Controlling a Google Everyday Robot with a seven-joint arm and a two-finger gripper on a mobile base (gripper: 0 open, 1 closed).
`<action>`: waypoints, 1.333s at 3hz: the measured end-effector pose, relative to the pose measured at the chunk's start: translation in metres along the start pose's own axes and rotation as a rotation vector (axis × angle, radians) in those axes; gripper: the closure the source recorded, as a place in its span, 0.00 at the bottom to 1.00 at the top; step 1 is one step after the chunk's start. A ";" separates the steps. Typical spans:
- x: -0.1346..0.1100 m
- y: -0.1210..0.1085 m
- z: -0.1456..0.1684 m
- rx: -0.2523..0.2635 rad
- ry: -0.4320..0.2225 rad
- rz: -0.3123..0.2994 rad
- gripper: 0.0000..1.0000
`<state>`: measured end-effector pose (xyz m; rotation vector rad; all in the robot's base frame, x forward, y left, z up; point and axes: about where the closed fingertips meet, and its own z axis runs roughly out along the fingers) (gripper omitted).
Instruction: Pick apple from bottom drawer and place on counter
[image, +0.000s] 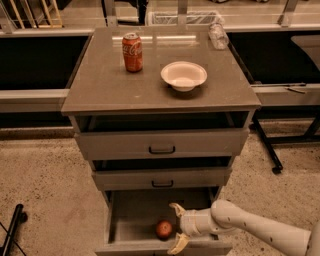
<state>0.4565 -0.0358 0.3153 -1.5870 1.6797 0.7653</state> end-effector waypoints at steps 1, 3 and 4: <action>0.041 -0.016 -0.001 0.031 -0.031 0.012 0.00; 0.089 -0.061 0.035 -0.017 -0.069 -0.015 0.23; 0.083 -0.077 0.038 -0.028 -0.082 -0.052 0.23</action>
Offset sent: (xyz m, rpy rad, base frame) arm 0.0635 -0.0402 -0.1417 0.0766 0.0694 0.0086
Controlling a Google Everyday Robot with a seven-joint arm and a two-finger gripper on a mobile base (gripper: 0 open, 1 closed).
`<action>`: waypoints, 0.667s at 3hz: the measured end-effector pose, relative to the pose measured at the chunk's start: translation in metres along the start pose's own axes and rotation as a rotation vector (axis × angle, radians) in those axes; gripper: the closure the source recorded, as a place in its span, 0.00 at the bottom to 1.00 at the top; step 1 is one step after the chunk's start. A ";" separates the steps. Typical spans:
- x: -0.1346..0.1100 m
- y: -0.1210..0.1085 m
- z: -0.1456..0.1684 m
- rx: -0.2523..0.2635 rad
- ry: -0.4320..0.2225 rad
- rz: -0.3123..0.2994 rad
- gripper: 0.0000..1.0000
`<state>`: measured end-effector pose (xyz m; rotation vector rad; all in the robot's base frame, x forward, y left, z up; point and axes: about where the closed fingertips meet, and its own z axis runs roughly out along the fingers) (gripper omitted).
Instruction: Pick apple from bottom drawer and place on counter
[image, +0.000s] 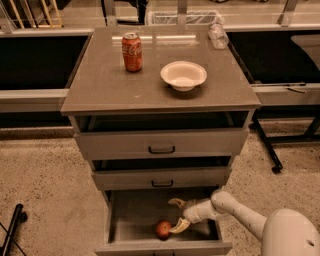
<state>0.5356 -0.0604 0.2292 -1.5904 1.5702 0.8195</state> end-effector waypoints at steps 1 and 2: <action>0.020 -0.006 0.023 -0.049 0.035 0.027 0.21; 0.039 -0.002 0.043 -0.070 0.052 0.059 0.19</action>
Offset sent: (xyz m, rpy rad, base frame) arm 0.0075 0.0209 -0.0855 -0.0759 0.1296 0.0188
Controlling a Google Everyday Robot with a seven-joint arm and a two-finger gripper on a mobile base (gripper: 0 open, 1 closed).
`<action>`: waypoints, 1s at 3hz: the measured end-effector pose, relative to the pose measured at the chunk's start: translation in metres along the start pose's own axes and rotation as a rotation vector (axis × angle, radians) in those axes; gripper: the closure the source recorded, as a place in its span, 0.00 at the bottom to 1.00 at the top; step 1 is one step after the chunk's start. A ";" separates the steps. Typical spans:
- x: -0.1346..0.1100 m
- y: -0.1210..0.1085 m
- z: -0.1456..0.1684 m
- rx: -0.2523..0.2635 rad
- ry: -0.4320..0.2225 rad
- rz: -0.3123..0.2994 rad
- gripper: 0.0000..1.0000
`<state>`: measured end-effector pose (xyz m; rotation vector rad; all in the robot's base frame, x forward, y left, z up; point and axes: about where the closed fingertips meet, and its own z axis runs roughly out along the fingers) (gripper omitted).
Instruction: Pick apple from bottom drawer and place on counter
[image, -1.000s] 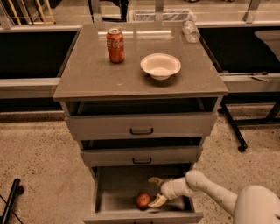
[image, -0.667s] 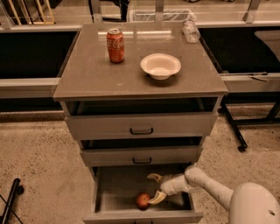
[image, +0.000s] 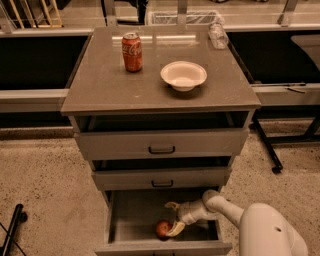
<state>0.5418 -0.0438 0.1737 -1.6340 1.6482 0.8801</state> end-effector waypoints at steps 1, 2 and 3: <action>0.006 0.002 0.012 -0.007 0.005 0.009 0.21; 0.007 0.004 0.025 -0.025 -0.001 0.007 0.22; 0.014 0.010 0.038 -0.036 -0.015 0.022 0.33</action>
Offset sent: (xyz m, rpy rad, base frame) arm -0.0038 0.0272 -0.0294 0.0081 0.0249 0.0359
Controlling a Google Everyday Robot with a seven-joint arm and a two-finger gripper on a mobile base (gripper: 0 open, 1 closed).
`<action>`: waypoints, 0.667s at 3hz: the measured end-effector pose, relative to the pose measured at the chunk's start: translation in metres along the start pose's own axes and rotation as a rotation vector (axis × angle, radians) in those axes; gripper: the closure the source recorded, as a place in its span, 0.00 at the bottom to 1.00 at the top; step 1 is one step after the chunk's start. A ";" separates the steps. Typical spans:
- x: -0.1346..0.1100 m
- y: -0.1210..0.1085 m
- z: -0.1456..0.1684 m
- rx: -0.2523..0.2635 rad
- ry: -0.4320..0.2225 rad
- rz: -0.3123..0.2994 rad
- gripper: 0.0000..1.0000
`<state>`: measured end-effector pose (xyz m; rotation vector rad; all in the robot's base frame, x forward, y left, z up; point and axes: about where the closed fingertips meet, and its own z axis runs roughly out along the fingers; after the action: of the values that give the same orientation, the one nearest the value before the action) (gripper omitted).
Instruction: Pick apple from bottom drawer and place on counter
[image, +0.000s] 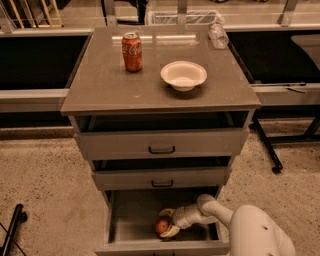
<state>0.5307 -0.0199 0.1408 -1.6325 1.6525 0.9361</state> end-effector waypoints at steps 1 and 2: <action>0.005 0.005 0.006 -0.006 -0.006 0.010 0.50; 0.006 0.006 0.007 -0.007 -0.010 0.013 0.73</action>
Offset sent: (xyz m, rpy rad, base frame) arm -0.0073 -0.0035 -0.0093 0.0185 0.0196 -0.0116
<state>0.5242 -0.0178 0.1326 -1.6211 1.6574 0.9564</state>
